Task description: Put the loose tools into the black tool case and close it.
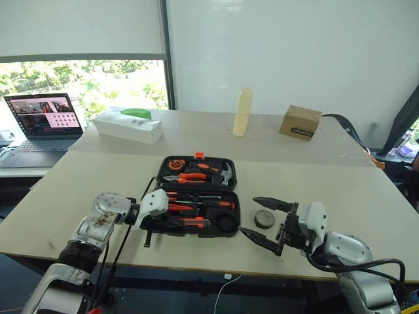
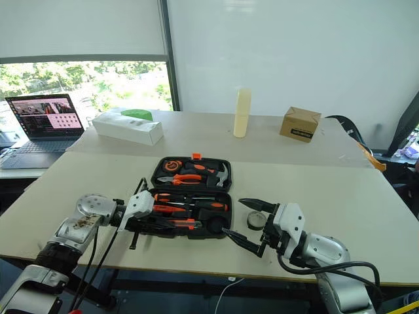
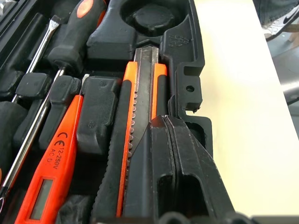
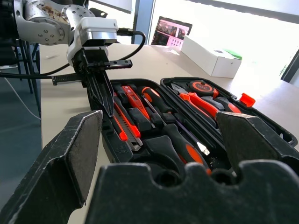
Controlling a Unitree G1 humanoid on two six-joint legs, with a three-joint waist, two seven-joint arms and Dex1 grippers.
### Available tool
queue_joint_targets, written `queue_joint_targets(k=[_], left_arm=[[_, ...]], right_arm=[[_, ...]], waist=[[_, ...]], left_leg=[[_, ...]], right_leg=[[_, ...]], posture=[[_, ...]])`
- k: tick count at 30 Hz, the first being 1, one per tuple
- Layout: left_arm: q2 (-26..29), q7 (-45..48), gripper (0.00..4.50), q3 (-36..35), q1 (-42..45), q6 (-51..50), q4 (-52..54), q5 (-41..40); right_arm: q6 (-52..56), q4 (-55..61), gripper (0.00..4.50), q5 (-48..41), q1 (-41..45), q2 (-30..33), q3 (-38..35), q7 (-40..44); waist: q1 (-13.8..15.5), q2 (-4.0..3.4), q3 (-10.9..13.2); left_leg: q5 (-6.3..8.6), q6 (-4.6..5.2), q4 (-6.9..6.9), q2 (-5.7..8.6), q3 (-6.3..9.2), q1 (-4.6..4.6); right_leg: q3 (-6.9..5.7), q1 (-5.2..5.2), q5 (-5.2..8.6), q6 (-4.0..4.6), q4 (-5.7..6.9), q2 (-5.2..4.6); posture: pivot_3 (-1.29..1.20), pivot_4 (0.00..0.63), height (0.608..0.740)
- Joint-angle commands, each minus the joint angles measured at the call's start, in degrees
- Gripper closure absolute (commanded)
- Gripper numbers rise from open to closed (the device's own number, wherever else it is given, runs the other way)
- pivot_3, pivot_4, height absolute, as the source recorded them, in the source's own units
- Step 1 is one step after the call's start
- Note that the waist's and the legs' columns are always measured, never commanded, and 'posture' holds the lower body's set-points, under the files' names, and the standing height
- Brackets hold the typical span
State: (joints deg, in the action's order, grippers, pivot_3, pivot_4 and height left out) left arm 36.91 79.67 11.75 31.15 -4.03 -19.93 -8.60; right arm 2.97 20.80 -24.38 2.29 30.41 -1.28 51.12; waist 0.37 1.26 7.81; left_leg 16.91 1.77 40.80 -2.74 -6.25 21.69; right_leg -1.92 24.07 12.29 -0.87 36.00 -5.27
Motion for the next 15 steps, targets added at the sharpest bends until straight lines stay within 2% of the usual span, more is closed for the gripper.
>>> queue_joint_targets(k=[1, 5, 8, 12, 13, 14, 15], left_arm=[[-0.38, -1.52, 4.45, 1.49, -2.54, -3.43, -1.26, 1.41], [0.04, 0.54, 4.45, -3.48, -2.86, -0.33, 0.00, -3.78], [1.52, 2.95, 4.45, -10.15, -3.41, -0.93, 1.35, -10.76], [7.19, 3.14, 3.58, -17.39, -7.24, 0.67, 2.82, -13.37], [8.19, 3.47, 3.01, -18.07, -8.34, 1.16, 3.27, -13.48], [9.53, 3.66, 2.80, -19.02, -10.22, 2.45, 3.85, -13.22], [10.36, 3.19, 2.40, -20.88, -12.86, 4.86, 4.20, -13.01]], right_arm=[[-1.34, 2.05, 0.00, -0.58, 0.06, 0.18, -1.14, -0.22], [-0.33, 3.74, 0.00, -2.23, -2.48, 1.72, -3.74, 0.07], [-0.12, 5.48, 0.00, -3.20, -9.10, 4.53, -8.31, 1.07], [-5.05, 3.69, 0.00, -0.89, -21.93, 6.70, -16.88, 3.64], [-6.10, 3.27, 0.00, -0.52, -23.64, 6.94, -17.91, 4.13], [-7.39, 2.53, 0.00, -0.11, -25.73, 7.10, -19.25, 4.79], [-8.09, 1.73, 0.00, 0.18, -27.83, 7.20, -20.53, 5.26]], waist=[[0.21, -0.01, -0.02], [0.18, -0.01, -0.02], [0.20, 0.02, 0.01], [0.27, 0.13, 0.07], [0.20, 0.12, 0.07], [0.09, 0.11, 0.08], [0.00, 0.10, 0.09]], left_leg=[[-0.01, -0.01, 0.01, 0.01, 0.00, -0.04], [-0.02, -0.03, 0.00, -0.01, -0.02, -0.06], [0.00, 0.00, -0.04, -0.01, -0.03, 0.18], [0.03, 0.05, -0.04, -0.02, 0.01, 0.42], [0.06, 0.07, -0.06, -0.02, 0.01, 0.46], [0.08, 0.09, -0.07, -0.03, 0.01, 0.44], [0.14, 0.09, -0.07, -0.03, -0.01, 0.39]], right_leg=[[0.02, -0.03, 0.01, -0.02, 0.01, 0.00], [0.14, 0.05, 0.06, -0.10, 0.07, 0.02], [0.14, 0.24, 0.04, 0.02, 0.05, 0.03], [0.00, 0.38, 0.09, 0.01, -0.03, 0.02], [-0.03, 0.40, 0.11, 0.00, -0.08, 0.01], [-0.01, 0.39, 0.12, -0.01, -0.11, 0.00], [0.02, 0.34, 0.14, -0.04, -0.12, -0.01]], posture=[[0.00, 0.150, 0.740], [0.00, 0.150, 0.740], [0.00, 0.150, 0.740], [0.00, 0.150, 0.740], [0.00, 0.150, 0.740], [0.00, 0.150, 0.740], [0.00, 0.150, 0.740]])
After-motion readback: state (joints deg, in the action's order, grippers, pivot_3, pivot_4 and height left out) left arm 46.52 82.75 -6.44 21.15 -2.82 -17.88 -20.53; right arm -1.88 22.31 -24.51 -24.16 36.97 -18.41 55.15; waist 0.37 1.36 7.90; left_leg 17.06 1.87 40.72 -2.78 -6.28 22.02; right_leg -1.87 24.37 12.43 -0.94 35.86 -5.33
